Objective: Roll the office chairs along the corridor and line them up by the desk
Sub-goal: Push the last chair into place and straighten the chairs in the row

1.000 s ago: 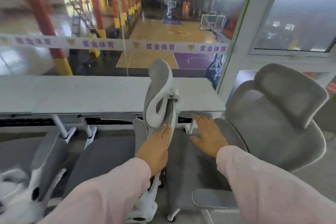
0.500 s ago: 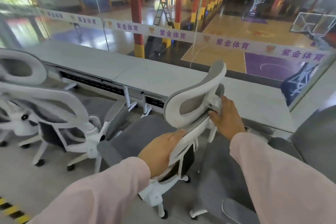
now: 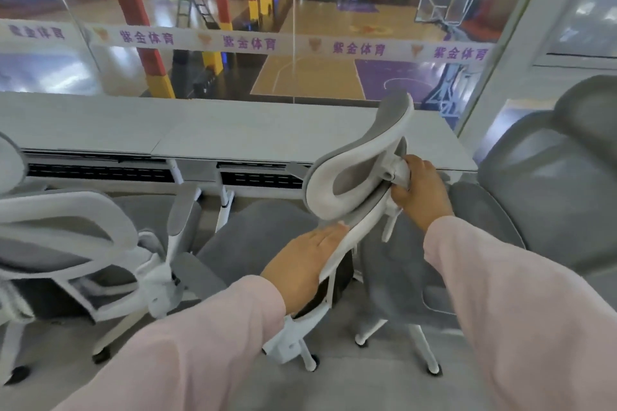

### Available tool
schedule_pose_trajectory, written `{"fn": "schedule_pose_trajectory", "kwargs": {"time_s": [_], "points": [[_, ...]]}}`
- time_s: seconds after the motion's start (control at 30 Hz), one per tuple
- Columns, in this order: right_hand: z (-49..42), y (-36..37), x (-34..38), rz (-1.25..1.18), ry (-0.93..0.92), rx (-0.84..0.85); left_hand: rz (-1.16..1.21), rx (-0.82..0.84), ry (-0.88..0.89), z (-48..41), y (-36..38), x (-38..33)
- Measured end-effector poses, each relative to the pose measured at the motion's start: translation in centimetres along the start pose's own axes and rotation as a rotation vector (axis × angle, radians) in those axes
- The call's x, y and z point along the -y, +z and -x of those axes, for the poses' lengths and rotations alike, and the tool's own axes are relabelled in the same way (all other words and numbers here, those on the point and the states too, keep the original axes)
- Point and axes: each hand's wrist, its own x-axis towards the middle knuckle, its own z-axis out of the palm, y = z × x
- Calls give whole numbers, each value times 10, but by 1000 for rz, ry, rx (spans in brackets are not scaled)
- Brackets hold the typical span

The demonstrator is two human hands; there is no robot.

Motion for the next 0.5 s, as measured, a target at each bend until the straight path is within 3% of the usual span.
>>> {"fn": "schedule_pose_trajectory", "kwargs": {"time_s": [0.5], "points": [[109, -2, 47, -28, 136, -97, -74, 89, 142, 91, -34, 30]]}}
